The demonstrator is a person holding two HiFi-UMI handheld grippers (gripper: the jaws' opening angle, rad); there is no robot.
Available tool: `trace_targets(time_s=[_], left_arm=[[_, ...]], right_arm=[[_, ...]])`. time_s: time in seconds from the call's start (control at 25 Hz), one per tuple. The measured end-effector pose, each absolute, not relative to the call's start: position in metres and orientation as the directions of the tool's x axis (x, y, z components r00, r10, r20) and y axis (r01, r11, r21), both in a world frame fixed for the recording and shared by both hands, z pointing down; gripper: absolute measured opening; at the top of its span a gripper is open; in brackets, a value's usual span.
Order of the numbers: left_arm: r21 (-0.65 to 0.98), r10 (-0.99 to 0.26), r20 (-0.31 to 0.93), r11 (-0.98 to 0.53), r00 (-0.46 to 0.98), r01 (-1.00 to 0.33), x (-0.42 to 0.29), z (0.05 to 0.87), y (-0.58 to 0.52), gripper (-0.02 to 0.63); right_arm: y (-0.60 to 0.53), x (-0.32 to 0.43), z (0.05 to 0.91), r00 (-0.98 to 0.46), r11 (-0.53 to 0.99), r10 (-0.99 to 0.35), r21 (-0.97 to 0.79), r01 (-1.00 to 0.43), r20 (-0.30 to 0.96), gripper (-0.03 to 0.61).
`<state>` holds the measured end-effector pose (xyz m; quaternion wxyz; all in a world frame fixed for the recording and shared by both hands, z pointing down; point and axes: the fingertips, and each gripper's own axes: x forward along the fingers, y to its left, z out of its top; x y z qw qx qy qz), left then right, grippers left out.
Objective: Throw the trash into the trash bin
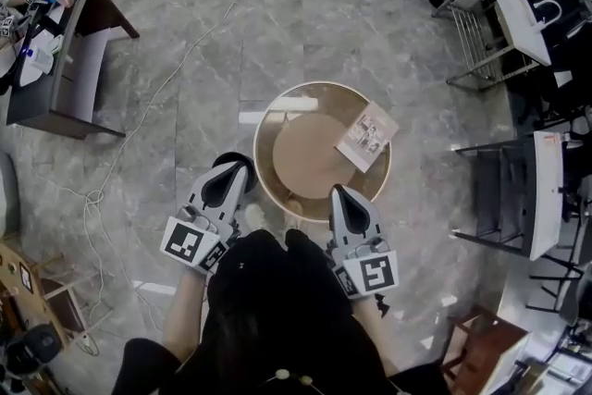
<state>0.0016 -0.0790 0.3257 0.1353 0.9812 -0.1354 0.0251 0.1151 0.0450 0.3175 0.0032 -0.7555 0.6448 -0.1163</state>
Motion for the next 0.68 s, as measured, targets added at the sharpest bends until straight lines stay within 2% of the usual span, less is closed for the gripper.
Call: trace_targets(time_s=[0.16, 0.32, 0.68], left_arm=[[0.211, -0.258, 0.032, -0.942, 0.966, -0.259, 0.001, 0.302, -0.068, 0.006], [0.185, -0.27, 0.041, -0.944, 0.962, -0.273, -0.005, 0.299, -0.065, 0.006], [0.174, -0.274, 0.035, -0.945, 0.961, -0.276, -0.01, 0.294, -0.065, 0.006]], right_arm=[[0.063, 0.123, 0.305, 0.181, -0.201, -0.973, -0.146, -0.969, 0.143, 0.003], [0.075, 0.135, 0.295, 0.212, -0.229, -0.971, -0.166, -0.959, 0.113, 0.003], [0.072, 0.142, 0.291, 0.182, -0.196, -0.978, -0.144, -0.97, 0.105, 0.002]])
